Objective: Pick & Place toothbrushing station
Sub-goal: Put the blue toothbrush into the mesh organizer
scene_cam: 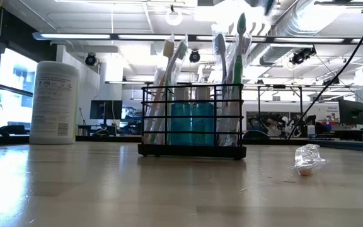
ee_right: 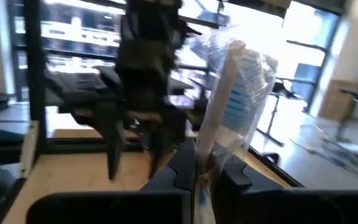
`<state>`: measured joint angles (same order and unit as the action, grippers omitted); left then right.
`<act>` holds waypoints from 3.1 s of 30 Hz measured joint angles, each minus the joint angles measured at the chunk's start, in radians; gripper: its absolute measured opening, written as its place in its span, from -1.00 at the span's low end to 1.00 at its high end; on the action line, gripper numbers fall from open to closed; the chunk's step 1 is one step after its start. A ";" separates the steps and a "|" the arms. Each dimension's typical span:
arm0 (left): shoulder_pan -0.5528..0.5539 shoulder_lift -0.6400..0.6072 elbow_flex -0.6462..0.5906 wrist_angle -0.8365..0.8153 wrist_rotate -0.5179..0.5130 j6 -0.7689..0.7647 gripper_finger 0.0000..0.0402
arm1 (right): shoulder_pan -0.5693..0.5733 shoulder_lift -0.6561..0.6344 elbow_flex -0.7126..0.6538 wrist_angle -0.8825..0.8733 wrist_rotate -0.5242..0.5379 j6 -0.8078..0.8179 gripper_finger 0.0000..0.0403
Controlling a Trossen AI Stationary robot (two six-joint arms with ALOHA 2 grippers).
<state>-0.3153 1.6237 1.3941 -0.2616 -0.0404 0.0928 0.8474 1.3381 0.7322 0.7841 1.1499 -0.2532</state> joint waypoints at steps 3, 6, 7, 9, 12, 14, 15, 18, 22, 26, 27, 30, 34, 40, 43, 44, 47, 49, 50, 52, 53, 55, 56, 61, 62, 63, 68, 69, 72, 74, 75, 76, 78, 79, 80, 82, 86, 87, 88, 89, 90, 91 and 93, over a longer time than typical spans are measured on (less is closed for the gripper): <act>0.000 -0.037 0.000 -0.034 -0.010 -0.019 -0.11 | 0.044 -0.019 0.000 -0.032 0.108 0.022 -0.94; 0.000 -0.074 0.001 -0.086 -0.016 -0.050 -0.11 | 0.067 -0.022 0.000 -0.052 0.191 0.029 -0.94; 0.000 -0.089 0.000 -0.122 -0.023 -0.058 -0.11 | 0.067 -0.022 -0.001 -0.068 0.197 0.048 -0.94; 0.000 -0.110 0.001 -0.145 -0.032 -0.081 -0.11 | 0.051 -0.022 -0.017 -0.089 0.190 0.095 -0.94; 0.000 -0.151 0.000 -0.204 -0.066 -0.098 -0.11 | 0.010 -0.025 -0.058 -0.093 0.145 0.163 -0.94; 0.000 -0.176 0.000 -0.221 -0.081 -0.102 -0.11 | -0.026 -0.035 -0.093 -0.097 0.116 0.211 -0.94; 0.000 -0.189 0.000 -0.238 -0.090 -0.103 -0.11 | -0.046 -0.043 -0.109 -0.093 0.098 0.235 -0.94; 0.000 -0.220 0.000 -0.267 -0.118 -0.124 -0.11 | -0.101 -0.066 -0.145 -0.095 0.053 0.268 -0.94; 0.001 -0.241 0.001 -0.321 -0.135 -0.140 -0.11 | -0.169 -0.070 -0.150 -0.092 0.021 0.268 -0.94; 0.001 -0.243 0.000 -0.367 -0.150 -0.154 -0.11 | -0.241 -0.070 -0.150 -0.097 -0.116 0.310 -0.94; 0.001 -0.243 0.000 -0.378 -0.154 -0.154 -0.11 | -0.253 -0.070 -0.150 -0.100 -0.120 0.313 -0.94; 0.001 -0.243 0.000 -0.398 -0.158 -0.160 -0.11 | -0.280 -0.069 -0.150 -0.109 -0.135 0.315 -0.94; 0.001 -0.242 0.000 -0.407 -0.162 -0.176 -0.11 | -0.322 -0.063 -0.150 -0.130 -0.199 0.361 -0.94; 0.001 -0.242 0.000 -0.407 -0.165 -0.177 -0.11 | -0.376 -0.011 -0.151 -0.149 -0.257 0.416 -0.94; 0.001 -0.240 0.000 -0.407 -0.165 -0.177 -0.11 | -0.400 0.016 -0.151 -0.150 -0.289 0.440 -0.94; 0.001 -0.239 0.000 -0.407 -0.165 -0.177 -0.11 | -0.407 0.024 -0.151 -0.150 -0.297 0.446 -0.94; 0.001 -0.238 0.000 -0.407 -0.164 -0.186 -0.11 | -0.425 0.043 -0.151 -0.152 -0.327 0.470 -0.94; 0.001 -0.238 0.000 -0.407 -0.164 -0.199 -0.11 | -0.434 0.061 -0.151 -0.152 -0.338 0.481 -0.94; 0.001 -0.238 0.000 -0.407 -0.164 -0.203 -0.11 | -0.438 0.069 -0.151 -0.152 -0.342 0.489 -0.94; 0.001 -0.238 0.000 -0.407 -0.164 -0.206 -0.11 | -0.445 0.085 -0.151 -0.151 -0.347 0.503 -0.94; 0.001 -0.238 0.000 -0.407 -0.164 -0.206 -0.11 | -0.450 0.092 -0.151 -0.152 -0.351 0.515 -0.94; 0.001 -0.238 0.000 -0.407 -0.164 -0.206 -0.11 | -0.458 0.104 -0.151 -0.160 -0.373 0.538 -0.94; 0.001 -0.238 0.000 -0.407 -0.164 -0.206 -0.11 | -0.462 0.111 -0.151 -0.166 -0.375 0.549 -0.94; 0.001 -0.238 0.000 -0.417 -0.164 -0.219 -0.11 | -0.465 0.147 -0.150 -0.189 -0.375 0.579 -0.94; 0.001 -0.238 0.000 -0.419 -0.163 -0.224 -0.11 | -0.465 0.157 -0.150 -0.189 -0.375 0.590 -0.94; 0.001 -0.238 0.000 -0.422 -0.163 -0.228 -0.11 | -0.465 0.166 -0.150 -0.189 -0.375 0.598 -0.94; 0.001 -0.238 0.000 -0.422 -0.163 -0.230 -0.11 | -0.471 0.206 -0.150 -0.190 -0.398 0.630 -0.94; 0.001 -0.238 0.000 -0.422 -0.162 -0.232 -0.11 | -0.471 0.211 -0.150 -0.190 -0.402 0.638 -0.94; 0.001 -0.238 0.000 -0.422 -0.161 -0.233 -0.11 | -0.477 0.228 -0.150 -0.178 -0.410 0.641 -0.94; 0.001 -0.238 0.000 -0.422 -0.161 -0.233 -0.11 | -0.478 0.231 -0.148 -0.176 -0.415 0.643 -0.94; 0.001 -0.238 0.000 -0.422 -0.161 -0.233 -0.11 | -0.478 0.231 -0.149 -0.178 -0.417 0.643 -0.94; 0.001 -0.238 0.000 -0.421 -0.161 -0.233 -0.11 | -0.478 0.231 -0.149 -0.177 -0.417 0.643 -0.94; 0.001 -0.238 0.000 -0.422 -0.161 -0.233 -0.11 | -0.478 0.231 -0.149 -0.179 -0.417 0.646 -0.94; 0.001 -0.238 0.000 -0.421 -0.161 -0.233 -0.11 | -0.478 0.231 -0.149 -0.179 -0.418 0.647 -0.94; 0.001 -0.238 0.000 -0.422 -0.161 -0.233 -0.11 | -0.478 0.231 -0.149 -0.178 -0.419 0.647 -0.94; 0.001 -0.238 0.000 -0.422 -0.161 -0.233 -0.11 | -0.477 0.231 -0.149 -0.179 -0.421 0.647 -0.94; 0.001 -0.238 0.000 -0.422 -0.161 -0.232 -0.11 | -0.477 0.231 -0.149 -0.178 -0.442 0.649 -0.89; 0.001 -0.238 0.000 -0.422 -0.162 -0.232 -0.11 | -0.476 0.231 -0.149 -0.178 -0.444 0.651 -0.85; 0.001 -0.238 0.000 -0.422 -0.162 -0.232 -0.11 | -0.474 0.231 -0.149 -0.183 -0.451 0.654 -0.79; 0.001 -0.238 0.000 -0.422 -0.162 -0.232 -0.11 | -0.473 0.233 -0.152 -0.190 -0.457 0.654 -0.72; 0.001 -0.238 0.000 -0.422 -0.162 -0.230 -0.11 | -0.472 0.235 -0.152 -0.194 -0.453 0.654 -0.65; 0.001 -0.238 0.000 -0.422 -0.162 -0.229 -0.11 | -0.471 0.235 -0.152 -0.193 -0.453 0.654 -0.58; 0.001 -0.238 0.000 -0.423 -0.162 -0.229 -0.11 | -0.472 0.234 -0.152 -0.189 -0.451 0.656 -0.44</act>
<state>-0.3145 1.3853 1.3937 -0.6842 -0.2020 -0.1364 0.3756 1.5719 0.5800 0.5949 0.6989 0.4023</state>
